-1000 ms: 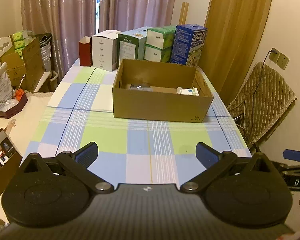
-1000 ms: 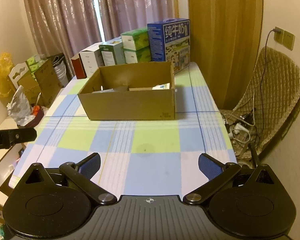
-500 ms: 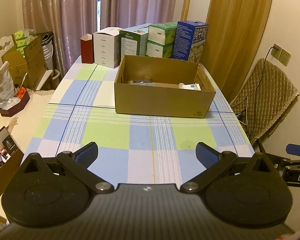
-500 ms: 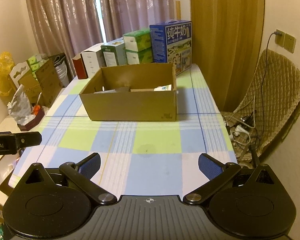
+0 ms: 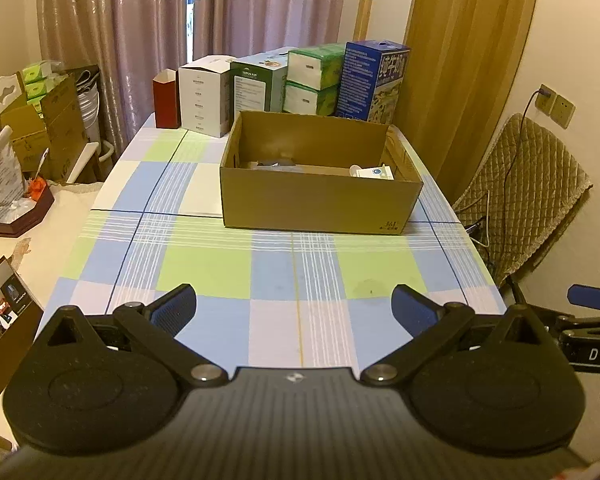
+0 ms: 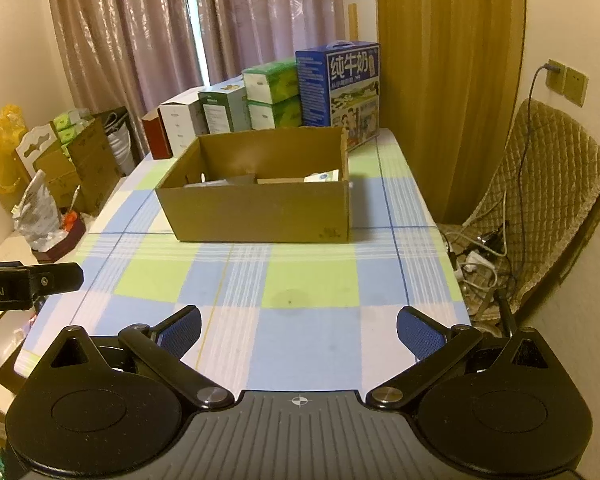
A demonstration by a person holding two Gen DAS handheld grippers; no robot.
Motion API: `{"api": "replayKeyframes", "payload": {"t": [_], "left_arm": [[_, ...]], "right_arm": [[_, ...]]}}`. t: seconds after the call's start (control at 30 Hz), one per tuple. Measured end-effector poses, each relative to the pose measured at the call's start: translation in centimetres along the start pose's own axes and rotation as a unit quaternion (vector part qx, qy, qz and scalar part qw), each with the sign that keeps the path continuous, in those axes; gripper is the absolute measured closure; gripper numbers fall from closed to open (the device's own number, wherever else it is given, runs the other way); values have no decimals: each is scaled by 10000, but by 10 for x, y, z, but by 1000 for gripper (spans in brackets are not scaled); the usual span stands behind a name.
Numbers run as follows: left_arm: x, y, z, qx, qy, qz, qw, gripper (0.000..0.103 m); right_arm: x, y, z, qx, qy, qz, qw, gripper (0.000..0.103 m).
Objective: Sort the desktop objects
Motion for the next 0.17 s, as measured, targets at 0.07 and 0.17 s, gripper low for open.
{"api": "replayKeyframes", "payload": {"t": [0.07, 0.17], "left_arm": [[-1, 0, 0, -1, 17, -13, 10000, 1], [-4, 2, 3, -161, 26, -139, 9998, 1]], "right_arm": [[-1, 1, 2, -9, 27, -12, 10000, 2], [-1, 3, 5, -32, 79, -13, 10000, 2]]}}
Point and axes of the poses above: each gripper's, at about its wrist camera, not at the fingertips, and z roughly against the way its jaws point, x to its left, y to its underside, the point moved 2 cm from there along -z, roughly the way its jaws point, and after that the axes turned 15 degrees about y, right-handed, at the moved point
